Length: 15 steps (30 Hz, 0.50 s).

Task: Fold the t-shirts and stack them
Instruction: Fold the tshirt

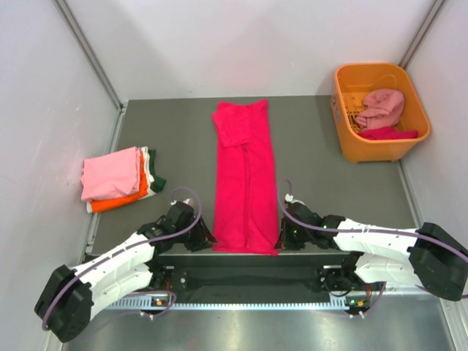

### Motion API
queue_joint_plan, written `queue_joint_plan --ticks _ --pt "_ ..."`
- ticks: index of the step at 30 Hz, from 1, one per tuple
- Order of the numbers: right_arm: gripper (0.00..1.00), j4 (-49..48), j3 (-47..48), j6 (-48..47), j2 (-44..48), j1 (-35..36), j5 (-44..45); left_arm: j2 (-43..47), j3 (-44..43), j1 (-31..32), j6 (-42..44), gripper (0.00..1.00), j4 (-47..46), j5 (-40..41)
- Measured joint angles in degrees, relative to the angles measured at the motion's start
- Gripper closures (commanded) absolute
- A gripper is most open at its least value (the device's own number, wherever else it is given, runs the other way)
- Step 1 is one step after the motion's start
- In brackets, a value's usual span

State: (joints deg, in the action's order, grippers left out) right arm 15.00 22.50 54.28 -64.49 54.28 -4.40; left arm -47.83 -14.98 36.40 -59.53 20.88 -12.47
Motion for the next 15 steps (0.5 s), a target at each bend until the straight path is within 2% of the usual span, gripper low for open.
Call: queue_joint_plan --ticks 9,10,11,13,15 --pt "1.00 -0.37 0.00 0.00 -0.17 0.00 -0.20 -6.25 0.35 0.00 -0.42 0.78 -6.43 -4.66" --pt "1.00 -0.37 0.00 -0.02 -0.17 0.02 -0.20 -6.05 0.42 0.00 -0.39 0.86 -6.36 -4.66" --pt "1.00 -0.37 0.00 -0.02 -0.17 0.04 -0.17 -5.79 0.44 0.00 -0.35 0.88 -6.10 -4.61" --pt "1.00 -0.37 0.00 -0.02 -0.17 0.09 -0.17 -5.09 0.44 0.00 0.17 1.00 -4.94 -4.33" --pt "1.00 -0.37 0.00 -0.02 -0.17 0.09 -0.17 -3.93 0.44 0.00 0.79 1.00 -3.50 -3.93"
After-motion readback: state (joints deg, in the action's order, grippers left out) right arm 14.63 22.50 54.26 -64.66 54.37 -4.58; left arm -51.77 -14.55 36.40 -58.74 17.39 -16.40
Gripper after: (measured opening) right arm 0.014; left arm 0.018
